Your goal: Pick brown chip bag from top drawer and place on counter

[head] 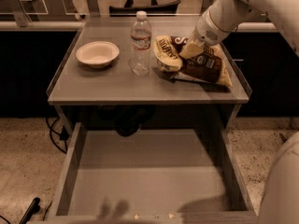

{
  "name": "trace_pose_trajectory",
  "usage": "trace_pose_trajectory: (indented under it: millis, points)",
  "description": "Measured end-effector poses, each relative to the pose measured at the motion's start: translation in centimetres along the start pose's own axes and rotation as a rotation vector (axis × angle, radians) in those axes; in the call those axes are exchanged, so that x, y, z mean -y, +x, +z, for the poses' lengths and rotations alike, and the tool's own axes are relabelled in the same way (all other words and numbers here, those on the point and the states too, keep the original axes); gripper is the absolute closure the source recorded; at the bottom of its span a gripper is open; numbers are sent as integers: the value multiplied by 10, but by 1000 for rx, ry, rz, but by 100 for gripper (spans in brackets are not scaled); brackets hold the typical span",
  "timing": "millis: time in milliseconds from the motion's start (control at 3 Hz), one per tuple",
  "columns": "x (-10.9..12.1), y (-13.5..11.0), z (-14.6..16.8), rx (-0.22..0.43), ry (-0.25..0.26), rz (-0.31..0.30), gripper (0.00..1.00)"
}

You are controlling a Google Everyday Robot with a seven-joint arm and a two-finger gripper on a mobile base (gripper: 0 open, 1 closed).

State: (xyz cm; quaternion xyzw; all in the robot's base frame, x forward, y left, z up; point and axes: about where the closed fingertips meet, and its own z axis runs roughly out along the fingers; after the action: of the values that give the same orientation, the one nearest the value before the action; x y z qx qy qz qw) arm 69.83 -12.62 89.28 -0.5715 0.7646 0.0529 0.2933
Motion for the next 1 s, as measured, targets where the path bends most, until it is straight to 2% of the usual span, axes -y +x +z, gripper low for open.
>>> trace_pose_trajectory:
  millis: [1000]
  points:
    - [0, 0, 0, 0, 0, 0, 3]
